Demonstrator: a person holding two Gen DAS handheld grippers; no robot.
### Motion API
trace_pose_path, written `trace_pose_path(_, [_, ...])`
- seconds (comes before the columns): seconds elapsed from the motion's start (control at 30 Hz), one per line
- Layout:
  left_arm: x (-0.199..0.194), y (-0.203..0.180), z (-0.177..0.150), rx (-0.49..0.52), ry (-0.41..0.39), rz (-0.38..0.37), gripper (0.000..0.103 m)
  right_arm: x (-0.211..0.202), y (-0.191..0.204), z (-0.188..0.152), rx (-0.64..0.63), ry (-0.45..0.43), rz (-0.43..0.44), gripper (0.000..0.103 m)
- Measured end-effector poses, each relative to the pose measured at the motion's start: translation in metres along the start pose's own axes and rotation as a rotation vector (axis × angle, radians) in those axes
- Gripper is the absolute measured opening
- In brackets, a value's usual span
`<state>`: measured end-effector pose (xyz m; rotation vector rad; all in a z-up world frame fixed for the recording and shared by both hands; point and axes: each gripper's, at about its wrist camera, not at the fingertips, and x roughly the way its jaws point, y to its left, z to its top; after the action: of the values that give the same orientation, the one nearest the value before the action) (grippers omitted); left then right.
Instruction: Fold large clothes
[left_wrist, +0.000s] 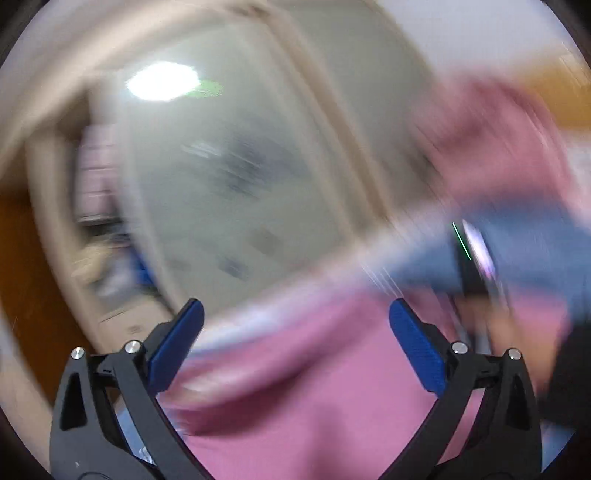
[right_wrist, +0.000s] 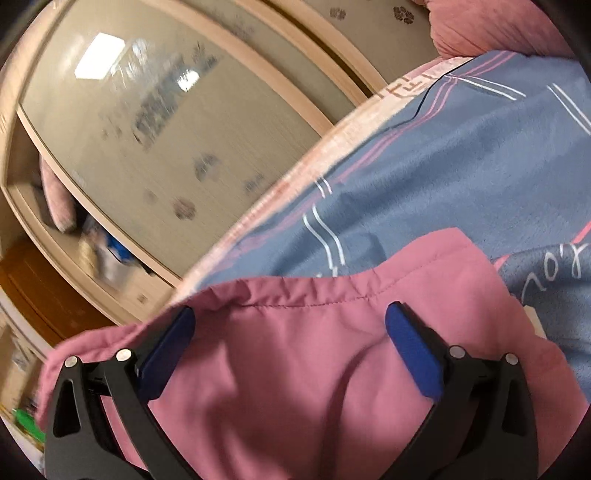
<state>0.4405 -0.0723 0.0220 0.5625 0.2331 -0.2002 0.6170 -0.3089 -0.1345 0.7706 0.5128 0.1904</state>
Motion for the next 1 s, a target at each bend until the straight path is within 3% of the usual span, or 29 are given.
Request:
trace_pose_path(0.07, [0.041, -0.019, -0.010, 0.047, 0.074, 0.047, 0.101, -0.002, 0.001, 0.000, -0.002, -0.006, 0.007, 0.102])
trace_pose_path(0.13, [0.098, -0.012, -0.016, -0.027, 0.198, 0.033, 0.101, -0.002, 0.004, 0.000, -0.010, -0.008, 0.005, 0.102])
trace_pose_path(0.2, [0.162, 0.020, -0.017, -0.199, 0.314, -0.044, 0.101, -0.002, 0.003, 0.000, -0.011, -0.009, 0.006, 0.102])
trace_pose_path(0.27, [0.200, 0.047, -0.013, -0.362, 0.350, -0.107, 0.101, -0.002, 0.001, 0.001, -0.011, -0.009, 0.004, 0.102])
trace_pose_path(0.3, [0.216, 0.060, -0.012, -0.434, 0.361, -0.123, 0.101, -0.002, 0.001, 0.001, -0.011, -0.010, 0.003, 0.102])
trace_pose_path(0.33, [0.228, 0.073, -0.011, -0.482, 0.345, -0.081, 0.101, -0.002, 0.000, 0.001, -0.010, -0.010, 0.003, 0.102])
trace_pose_path(0.43, [0.241, 0.074, -0.022, -0.384, 0.268, 0.146, 0.101, -0.002, -0.001, 0.000, -0.011, -0.009, 0.004, 0.102])
trace_pose_path(0.47, [0.247, 0.078, -0.031, -0.356, 0.279, 0.276, 0.101, -0.002, 0.000, -0.001, -0.017, -0.007, 0.001, 0.102])
trace_pose_path(0.5, [0.253, 0.093, -0.047, -0.405, 0.310, 0.377, 0.100, -0.001, 0.001, -0.002, -0.022, -0.007, -0.001, 0.102])
trace_pose_path(0.6, [0.263, 0.155, -0.097, -0.738, 0.418, 0.382, 0.095, 0.001, 0.002, -0.003, -0.035, -0.001, -0.012, 0.102])
trace_pose_path(0.67, [0.257, 0.172, -0.124, -0.854, 0.442, 0.354, 0.093, 0.003, 0.004, -0.003, -0.046, 0.009, -0.023, 0.102])
trace_pose_path(0.73, [0.241, 0.177, -0.145, -0.950, 0.374, 0.229, 0.092, 0.005, 0.007, -0.004, -0.060, 0.013, -0.035, 0.102])
trace_pose_path(0.8, [0.223, 0.178, -0.154, -1.003, 0.287, 0.200, 0.092, 0.006, 0.008, -0.005, -0.070, 0.020, -0.049, 0.102])
trace_pose_path(0.83, [0.218, 0.179, -0.155, -1.016, 0.288, 0.209, 0.092, 0.007, 0.009, -0.006, -0.076, 0.026, -0.058, 0.102])
trace_pose_path(0.9, [0.217, 0.176, -0.152, -0.969, 0.401, 0.225, 0.092, 0.011, 0.011, -0.005, -0.085, 0.045, -0.087, 0.102])
trace_pose_path(0.93, [0.208, 0.166, -0.137, -0.855, 0.455, 0.254, 0.092, 0.012, 0.010, -0.005, -0.084, 0.048, -0.092, 0.102])
trace_pose_path(1.0, [0.182, 0.149, -0.111, -0.676, 0.427, 0.309, 0.095, 0.009, 0.008, -0.004, -0.072, 0.046, -0.097, 0.102])
